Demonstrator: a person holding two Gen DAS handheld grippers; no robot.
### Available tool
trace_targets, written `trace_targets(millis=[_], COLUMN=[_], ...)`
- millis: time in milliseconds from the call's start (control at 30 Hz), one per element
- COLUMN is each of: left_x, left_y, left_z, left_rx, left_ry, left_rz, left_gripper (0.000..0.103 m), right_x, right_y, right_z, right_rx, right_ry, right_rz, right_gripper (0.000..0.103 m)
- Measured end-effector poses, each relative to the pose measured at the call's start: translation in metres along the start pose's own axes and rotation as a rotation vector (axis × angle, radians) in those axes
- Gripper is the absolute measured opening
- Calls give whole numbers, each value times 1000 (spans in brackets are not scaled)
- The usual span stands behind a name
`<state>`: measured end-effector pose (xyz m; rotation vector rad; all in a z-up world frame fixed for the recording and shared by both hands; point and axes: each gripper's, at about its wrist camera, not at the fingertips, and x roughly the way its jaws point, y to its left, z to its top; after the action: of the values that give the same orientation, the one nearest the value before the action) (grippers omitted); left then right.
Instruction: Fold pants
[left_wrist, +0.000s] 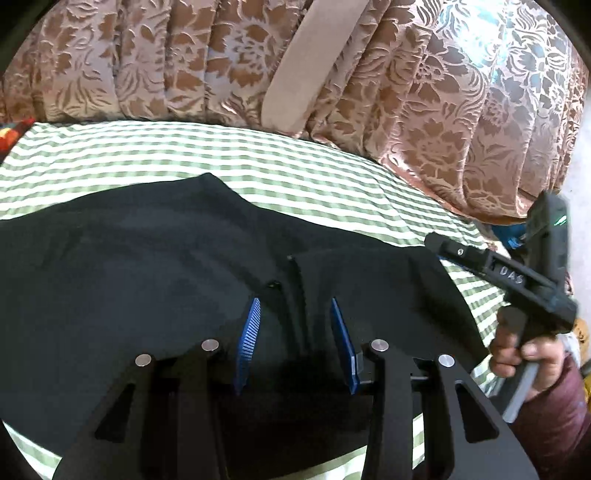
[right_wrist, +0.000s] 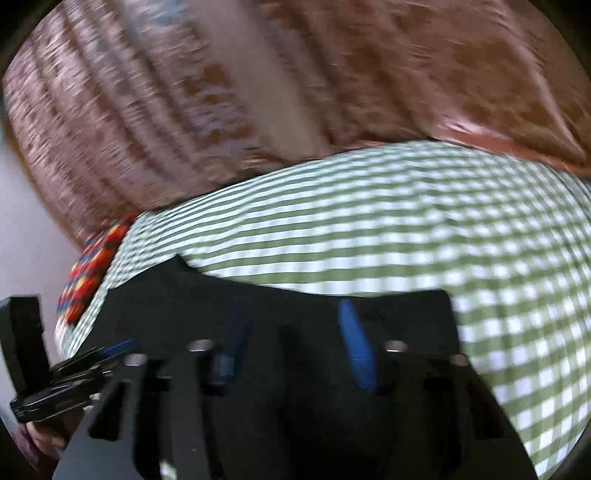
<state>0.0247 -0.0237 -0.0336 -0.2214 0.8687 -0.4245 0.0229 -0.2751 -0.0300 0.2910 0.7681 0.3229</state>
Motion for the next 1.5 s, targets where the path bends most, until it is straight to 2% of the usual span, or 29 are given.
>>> trace_targets(millis=[33,100,200,267,333,400,467,533,633,833,1000,1100,1167,1333,1500], left_x=[-3,-9,-11,-8,0,0,-1,-4,-10,-22,-28,-31,-32,-34,-35], left_y=[1,0,-10,-15,-15,-10,-6,-5,-5,0,11,16,20,29,36], left_z=[-1,-6,-17,-25,-36,-42,-41,-40,-39,-38,-38,-38,-38,-38,-37], left_rx=[-1,7,85,132,166,147,121,110,113,100,63,44,34,-1,-24], left_ry=[-3,-10,10,34,71,65,61,47,22,-24,-36,-41,-44,-46,-44], left_rz=[-5,-43,-47,-38,1,0,-11,-7,9,73,103,119,130,152,178], left_gripper=[38,38,38,38,39,39,39,44,44,44,44,44,44,44,44], right_x=[4,15,36,52,74,90,92,92,91,64,42,23,16,16,39], right_y=[10,35,64,76,80,77,71,66,64,68,74,85,91,106,117], right_z=[1,3,0,-6,-15,-29,-37,-36,-33,-34,-40,-52,-60,-78,-91], right_rx=[-26,-94,-152,-186,-179,-187,-169,-134,-107,-88,-93,-139,-175,-238,-270], right_ry=[14,49,105,140,205,248,200,201,198,176,161,175,190,237,277], right_rz=[29,85,155,165,163,132,154,174,184,168,189,228,250,271,222], right_gripper=[33,32,32,32,32,33,33,33,33,33,34,33,27,22,23])
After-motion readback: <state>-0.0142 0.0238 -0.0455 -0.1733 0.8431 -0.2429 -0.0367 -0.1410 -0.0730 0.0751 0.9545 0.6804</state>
